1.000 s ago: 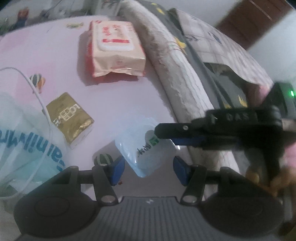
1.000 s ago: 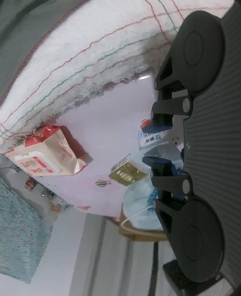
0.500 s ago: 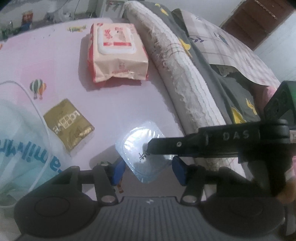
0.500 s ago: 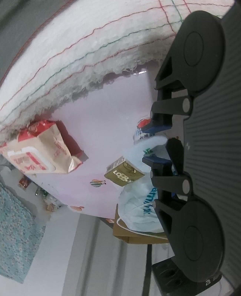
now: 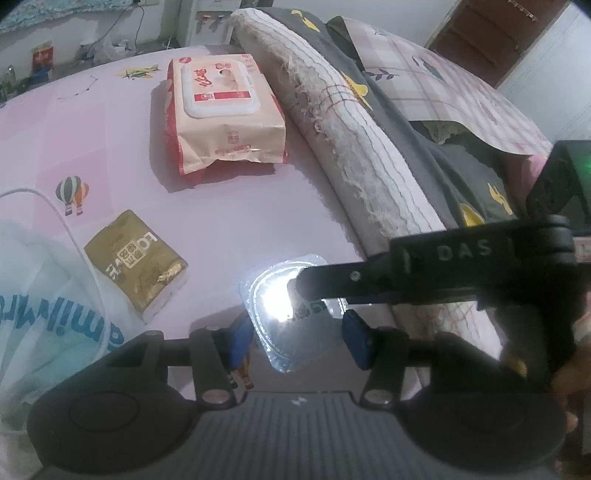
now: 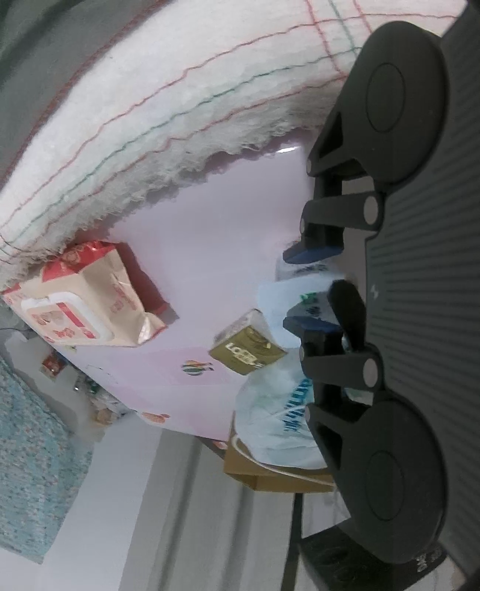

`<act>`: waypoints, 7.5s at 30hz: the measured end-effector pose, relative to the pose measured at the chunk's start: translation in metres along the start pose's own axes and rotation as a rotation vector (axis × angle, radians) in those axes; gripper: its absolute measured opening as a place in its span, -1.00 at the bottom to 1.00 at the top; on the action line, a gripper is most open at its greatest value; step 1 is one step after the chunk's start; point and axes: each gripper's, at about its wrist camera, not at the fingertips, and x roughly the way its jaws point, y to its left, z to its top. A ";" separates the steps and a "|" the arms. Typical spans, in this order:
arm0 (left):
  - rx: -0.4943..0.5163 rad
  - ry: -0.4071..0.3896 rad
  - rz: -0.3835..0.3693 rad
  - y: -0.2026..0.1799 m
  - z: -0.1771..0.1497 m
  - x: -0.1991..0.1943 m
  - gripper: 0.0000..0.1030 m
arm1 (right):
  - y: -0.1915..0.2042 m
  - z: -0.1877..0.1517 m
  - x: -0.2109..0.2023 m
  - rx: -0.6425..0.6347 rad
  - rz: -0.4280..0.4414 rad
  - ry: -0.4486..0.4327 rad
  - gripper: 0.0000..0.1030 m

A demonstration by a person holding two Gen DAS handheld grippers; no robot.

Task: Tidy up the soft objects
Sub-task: 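Lift the white lid with the right tool off the bed, then carry the white lid into the box and open the right tool, then reach the right tool to the green floral scrunchie and close on it, then lift the green scrunchie with the right tool off the bed, then lower the green scrunchie into the box and open the right tool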

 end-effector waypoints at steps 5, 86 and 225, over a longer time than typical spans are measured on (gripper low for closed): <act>0.007 -0.008 0.019 -0.002 0.001 0.000 0.06 | 0.000 0.004 0.012 0.005 0.012 0.002 -0.35; -0.367 -0.066 0.404 0.331 -0.151 -0.274 0.62 | 0.380 -0.174 0.257 -0.138 0.230 0.349 0.35; -0.434 0.153 0.289 0.306 -0.177 -0.260 -0.48 | 0.360 -0.215 0.224 -0.120 0.029 0.453 -0.40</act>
